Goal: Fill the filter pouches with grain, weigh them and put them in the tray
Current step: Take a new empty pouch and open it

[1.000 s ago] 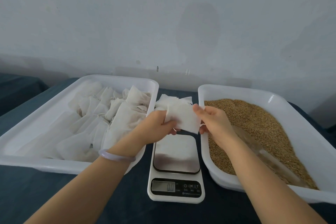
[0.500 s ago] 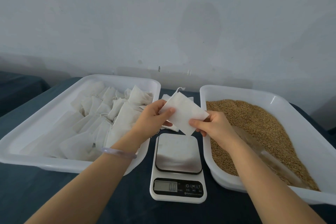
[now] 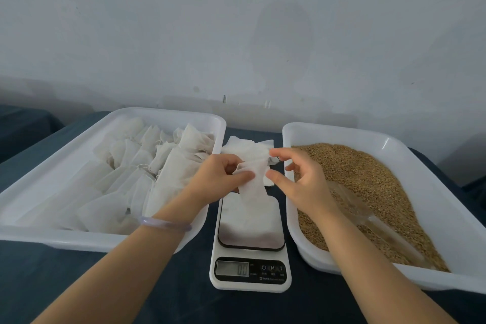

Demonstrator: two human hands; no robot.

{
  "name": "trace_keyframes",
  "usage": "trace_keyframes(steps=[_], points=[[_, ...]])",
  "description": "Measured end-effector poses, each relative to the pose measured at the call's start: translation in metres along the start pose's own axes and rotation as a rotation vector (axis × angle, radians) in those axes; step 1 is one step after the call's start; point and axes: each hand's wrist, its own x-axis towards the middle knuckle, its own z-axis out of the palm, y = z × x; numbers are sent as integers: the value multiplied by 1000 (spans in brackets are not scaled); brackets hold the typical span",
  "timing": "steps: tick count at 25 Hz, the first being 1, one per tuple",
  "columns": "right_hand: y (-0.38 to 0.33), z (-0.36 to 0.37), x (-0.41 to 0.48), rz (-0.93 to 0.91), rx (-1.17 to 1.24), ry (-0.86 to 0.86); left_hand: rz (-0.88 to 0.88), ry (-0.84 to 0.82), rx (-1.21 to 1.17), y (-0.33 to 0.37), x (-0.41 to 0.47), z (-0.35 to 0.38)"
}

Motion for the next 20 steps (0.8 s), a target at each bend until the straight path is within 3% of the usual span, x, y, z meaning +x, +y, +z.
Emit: trace_keyframes(steps=[8,13,20], points=[[-3,7,-1,-268,-142,-50,24,-73,202,-9,5,3],[-4,6,-2,-103,-170,-208,35,-115,223,-9,4,3],[-9,5,-4,46,-110,-258,75,-197,340,-5,3,6]])
